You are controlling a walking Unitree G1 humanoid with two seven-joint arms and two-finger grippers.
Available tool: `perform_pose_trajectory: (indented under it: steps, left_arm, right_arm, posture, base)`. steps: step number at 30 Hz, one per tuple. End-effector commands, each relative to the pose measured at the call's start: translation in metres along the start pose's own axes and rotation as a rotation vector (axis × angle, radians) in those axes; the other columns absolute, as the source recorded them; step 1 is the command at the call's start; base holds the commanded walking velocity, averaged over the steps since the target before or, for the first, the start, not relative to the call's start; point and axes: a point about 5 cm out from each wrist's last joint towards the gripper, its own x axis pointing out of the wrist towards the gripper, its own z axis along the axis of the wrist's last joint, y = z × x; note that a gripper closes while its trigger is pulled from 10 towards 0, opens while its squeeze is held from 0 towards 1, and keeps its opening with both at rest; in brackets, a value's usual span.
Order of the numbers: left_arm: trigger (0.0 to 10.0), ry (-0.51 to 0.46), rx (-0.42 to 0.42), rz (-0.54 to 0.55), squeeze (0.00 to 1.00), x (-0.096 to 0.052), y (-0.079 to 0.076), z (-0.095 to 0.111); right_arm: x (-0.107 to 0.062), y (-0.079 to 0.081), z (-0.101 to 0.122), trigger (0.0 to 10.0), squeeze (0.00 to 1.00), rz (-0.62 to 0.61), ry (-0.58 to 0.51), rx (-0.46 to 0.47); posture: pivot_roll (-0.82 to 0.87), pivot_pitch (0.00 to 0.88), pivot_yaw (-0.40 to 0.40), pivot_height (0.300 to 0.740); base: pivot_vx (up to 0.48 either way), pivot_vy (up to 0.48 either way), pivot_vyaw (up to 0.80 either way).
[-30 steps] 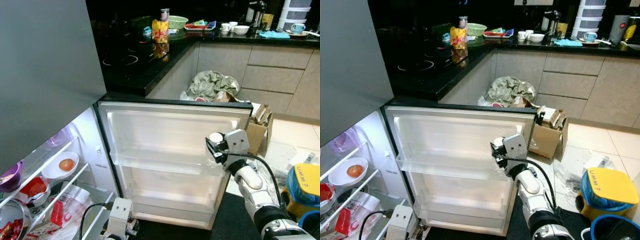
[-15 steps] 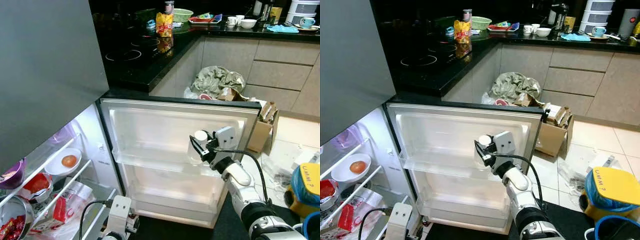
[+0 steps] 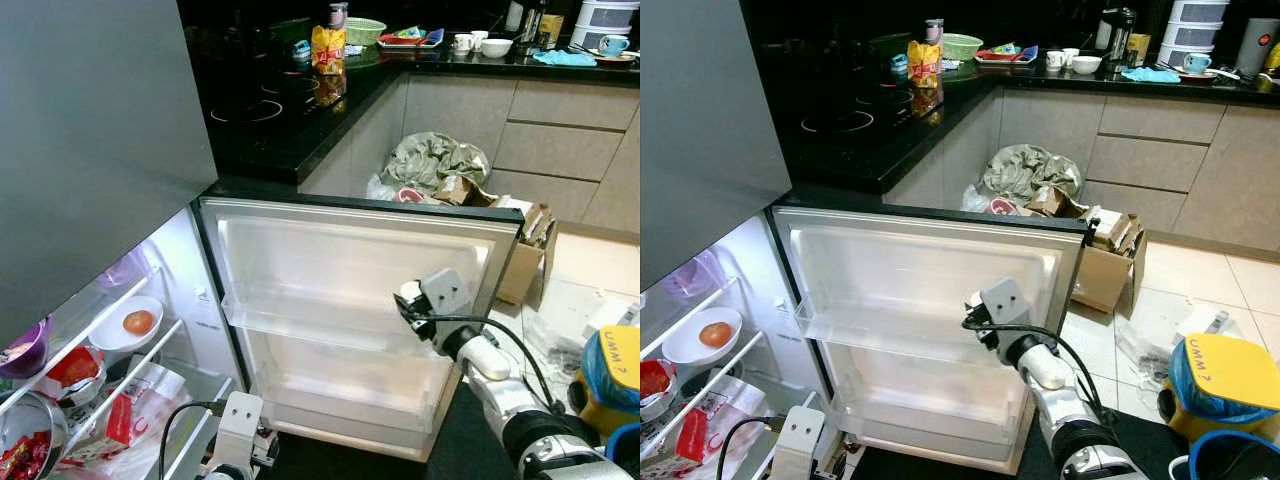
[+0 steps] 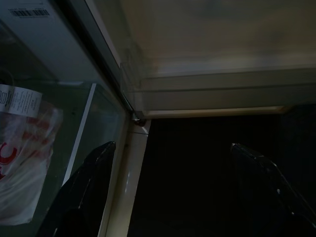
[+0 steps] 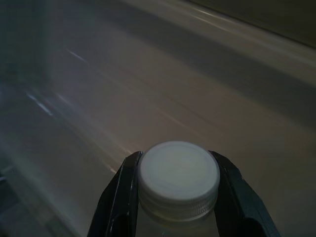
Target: Restocking fridge
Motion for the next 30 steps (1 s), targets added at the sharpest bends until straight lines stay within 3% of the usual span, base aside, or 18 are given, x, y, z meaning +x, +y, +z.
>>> perform_pose_trajectory:
  steps: [1, 6, 14, 29, 30]
  left_arm:
    - [10.0, 0.023, 0.01, -0.002, 0.0, -0.002, 0.003, -0.004]
    - [10.0, 0.026, 0.01, -0.008, 0.0, -0.001, 0.002, -0.004]
    - [10.0, 0.029, 0.008, -0.013, 0.0, -0.001, -0.001, -0.004]
    - [10.0, 0.03, 0.006, -0.015, 0.0, 0.0, -0.002, -0.003]
    - [10.0, 0.03, 0.006, -0.016, 0.0, 0.0, -0.002, -0.003]
  right_arm:
    - [-0.003, -0.01, -0.006, 10.0, 0.0, -0.063, 0.031, 0.034]
    - [-0.003, -0.01, -0.011, 10.0, 0.0, -0.081, 0.067, 0.114]
    - [-0.006, -0.001, -0.024, 10.0, 0.0, -0.053, 0.152, 0.135]
    - [-0.005, -0.004, -0.022, 10.0, 0.03, -0.063, 0.143, 0.173]
    - [-0.005, -0.004, -0.022, 10.0, 0.53, -0.061, 0.14, 0.181]
  posture:
    - [0.02, 0.1, 0.018, 0.74]
    - [0.01, 0.099, 0.022, 0.74]
    - [0.01, 0.098, 0.018, 0.74]
    - [0.01, 0.099, 0.02, 0.74]
    - [0.01, 0.099, 0.02, 0.74]
  base:
    - [0.0, 0.0, 0.0]
    - [0.0, 0.0, 0.0]
    - [0.0, 0.0, 0.0]
    - [0.0, 0.0, 0.0]
    - [0.0, 0.0, 0.0]
